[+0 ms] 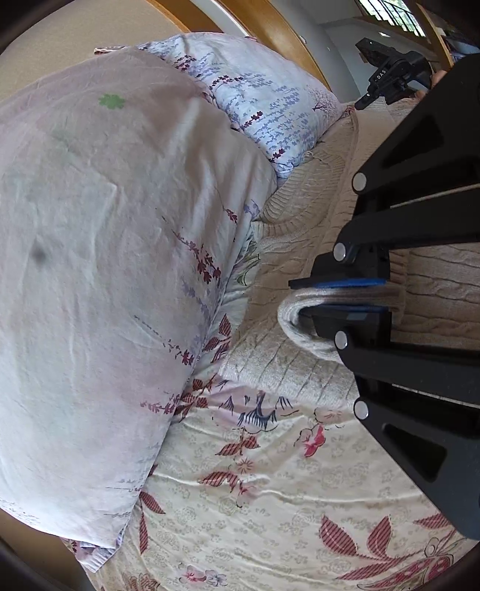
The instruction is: Fold small clothes
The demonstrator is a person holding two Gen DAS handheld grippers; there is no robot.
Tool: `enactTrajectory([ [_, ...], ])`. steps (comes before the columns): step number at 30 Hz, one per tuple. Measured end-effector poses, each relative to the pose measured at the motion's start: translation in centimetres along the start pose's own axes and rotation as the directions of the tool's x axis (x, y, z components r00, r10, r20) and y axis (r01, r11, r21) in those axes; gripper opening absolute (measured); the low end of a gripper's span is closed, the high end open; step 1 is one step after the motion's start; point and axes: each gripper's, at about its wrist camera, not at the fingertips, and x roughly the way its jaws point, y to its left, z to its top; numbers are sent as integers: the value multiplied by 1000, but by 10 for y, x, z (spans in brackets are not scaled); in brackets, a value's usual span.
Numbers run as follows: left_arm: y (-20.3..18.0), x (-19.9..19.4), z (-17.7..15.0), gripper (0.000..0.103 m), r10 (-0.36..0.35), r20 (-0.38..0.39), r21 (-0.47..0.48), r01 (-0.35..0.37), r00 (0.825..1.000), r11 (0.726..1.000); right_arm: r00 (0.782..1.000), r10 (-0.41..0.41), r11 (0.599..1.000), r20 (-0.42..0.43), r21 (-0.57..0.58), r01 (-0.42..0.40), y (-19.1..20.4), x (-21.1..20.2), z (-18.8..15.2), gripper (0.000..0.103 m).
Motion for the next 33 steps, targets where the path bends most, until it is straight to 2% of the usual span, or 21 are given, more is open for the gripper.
enactTrajectory([
  [1,2,2,1,10,-11,-1,-23,11,1000,1000,1000,21,999,-12,35,-20,-2,5,4,12],
  [2,4,4,2,16,-28,-4,-47,28,1000,999,999,41,997,-24,69,-39,-5,9,7,20],
  [3,5,5,3,20,-45,-1,-69,45,999,997,998,60,993,-32,102,-57,-8,13,9,33],
  [5,8,5,5,32,-84,14,-107,85,996,991,994,101,984,-28,149,-96,-11,19,11,45],
  [9,6,-2,10,46,-98,64,-123,106,993,987,990,140,972,0,188,-138,-10,20,15,56],
  [11,5,-8,11,51,-84,79,-111,92,993,989,992,129,977,5,172,-128,-8,16,16,56],
  [15,3,-22,5,51,-33,65,-38,36,997,999,995,93,992,37,84,-96,-2,-8,14,56],
  [18,4,-34,-7,51,20,46,57,-23,999,998,999,1,1000,44,-19,0,-1,-31,7,53],
  [22,5,-47,-26,47,84,44,177,-91,995,980,998,-57,991,17,-117,59,-9,-52,-9,50],
  [27,-1,-51,-49,46,144,49,297,-152,988,943,994,-97,980,-46,-180,87,-14,-54,-27,44],
  [28,0,-51,-53,44,151,46,310,-158,987,937,993,-107,976,-58,-194,94,-14,-52,-31,42],
  [30,1,-49,-59,39,159,30,323,-160,987,933,988,-130,969,-82,-220,109,-13,-47,-39,29],
  [32,4,-45,-63,27,165,13,318,-161,986,934,986,-148,963,-82,-240,124,-14,-48,-46,22],
  [33,5,-45,-64,25,165,16,317,-161,986,935,986,-148,961,-73,-247,126,-13,-50,-48,15],
])
